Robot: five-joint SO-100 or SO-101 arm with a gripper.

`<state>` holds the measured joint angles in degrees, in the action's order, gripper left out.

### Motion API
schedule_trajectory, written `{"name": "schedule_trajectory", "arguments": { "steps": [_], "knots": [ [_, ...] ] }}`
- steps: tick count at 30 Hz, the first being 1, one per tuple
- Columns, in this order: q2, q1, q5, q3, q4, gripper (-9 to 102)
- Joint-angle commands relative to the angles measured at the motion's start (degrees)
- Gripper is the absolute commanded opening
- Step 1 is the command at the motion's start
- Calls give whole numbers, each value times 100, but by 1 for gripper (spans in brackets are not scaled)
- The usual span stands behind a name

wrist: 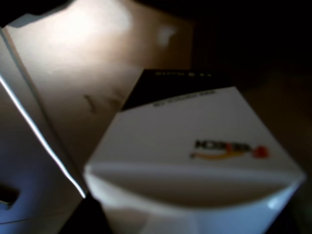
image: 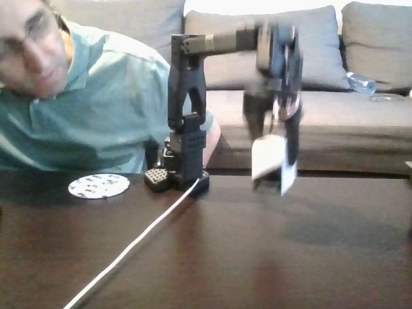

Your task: Grasp a servo box and put it on the zirlivani.

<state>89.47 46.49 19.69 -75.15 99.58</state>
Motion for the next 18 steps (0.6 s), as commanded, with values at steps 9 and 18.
{"name": "schedule_trajectory", "arguments": {
  "steps": [9, 18],
  "knots": [
    [2312, -2171, -1134, 571, 422, 12],
    [5695, -4860, -492, -1934, 404, 13]
  ]
}}
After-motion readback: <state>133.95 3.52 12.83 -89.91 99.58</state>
